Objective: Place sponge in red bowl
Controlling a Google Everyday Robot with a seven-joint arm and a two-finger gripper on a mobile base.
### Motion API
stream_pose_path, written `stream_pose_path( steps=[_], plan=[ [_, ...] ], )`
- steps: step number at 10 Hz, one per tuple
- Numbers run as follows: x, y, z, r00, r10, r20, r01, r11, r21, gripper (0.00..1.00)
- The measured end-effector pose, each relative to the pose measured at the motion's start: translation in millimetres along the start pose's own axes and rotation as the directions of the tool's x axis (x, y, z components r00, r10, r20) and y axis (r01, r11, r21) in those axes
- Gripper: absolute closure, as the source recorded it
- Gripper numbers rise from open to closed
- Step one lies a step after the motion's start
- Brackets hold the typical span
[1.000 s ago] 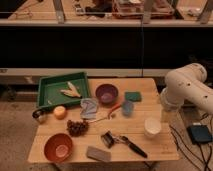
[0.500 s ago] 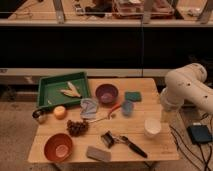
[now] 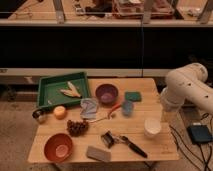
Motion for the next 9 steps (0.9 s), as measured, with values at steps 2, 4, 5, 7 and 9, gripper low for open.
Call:
stream_pose_path(
  steps=[2,4,5,7,9],
  plan=[
    [-8,-34,-19,0.997,-0.07,0.012,0.069,0.996,0.054,0.35],
    [-18,-80,-28,0.991,-0.129,0.035,0.126,0.988,0.091,0.35],
    [-26,-106,-31,0.986,-0.159,0.058,0.152,0.983,0.106,0.35],
    [-40,-147,-35,0.971,-0.199,0.133,0.183,0.975,0.124,0.35],
    [-45,-168,-36,0.958,-0.219,0.185,0.197,0.971,0.133,0.35]
  ],
)
